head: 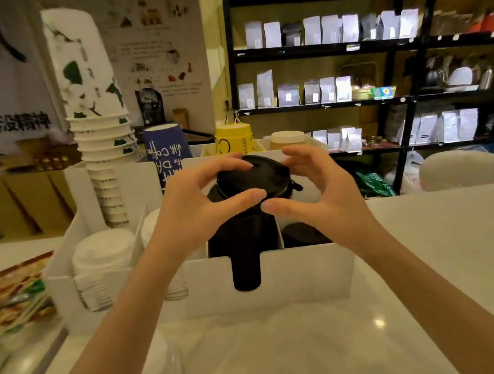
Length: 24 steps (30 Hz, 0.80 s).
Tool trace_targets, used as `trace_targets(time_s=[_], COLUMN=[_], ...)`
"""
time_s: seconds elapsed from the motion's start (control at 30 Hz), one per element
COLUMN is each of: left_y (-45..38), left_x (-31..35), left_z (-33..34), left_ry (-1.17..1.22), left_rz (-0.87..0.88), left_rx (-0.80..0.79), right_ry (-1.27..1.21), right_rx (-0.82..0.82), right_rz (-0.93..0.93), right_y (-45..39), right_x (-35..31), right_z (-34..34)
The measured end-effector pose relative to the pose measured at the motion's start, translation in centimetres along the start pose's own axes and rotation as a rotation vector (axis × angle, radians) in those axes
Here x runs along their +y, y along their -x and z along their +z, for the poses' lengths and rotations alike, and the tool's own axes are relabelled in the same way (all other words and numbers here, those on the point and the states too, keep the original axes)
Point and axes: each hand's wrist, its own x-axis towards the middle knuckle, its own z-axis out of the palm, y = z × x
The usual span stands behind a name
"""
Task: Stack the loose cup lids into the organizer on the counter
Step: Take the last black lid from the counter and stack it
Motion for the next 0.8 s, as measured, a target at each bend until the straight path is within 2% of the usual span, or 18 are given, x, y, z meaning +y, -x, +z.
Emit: trace_targets(time_s=[0.1,0.37,0.8], left_y=[-0.3,-0.5,-0.5], left_x=[-1.3,-3.7,-4.7], left_z=[-0.3,-0.3,-0.8], left_ry=[0.014,-0.002,0.006], left_rz=[-0.046,-0.16,-0.201], left_rx=[0.024,-0.053,-0.098], right_ry=[-0.032,-0.056,-0.029], right_rx=[0.017,-0.017,-0.072], right_rz=[0.021,0.068,0.066], right_y=[-0.8,-1.0,-0.9], right_x=[0.5,2.3,2.7], right_z=[1.4,3.0,3.9])
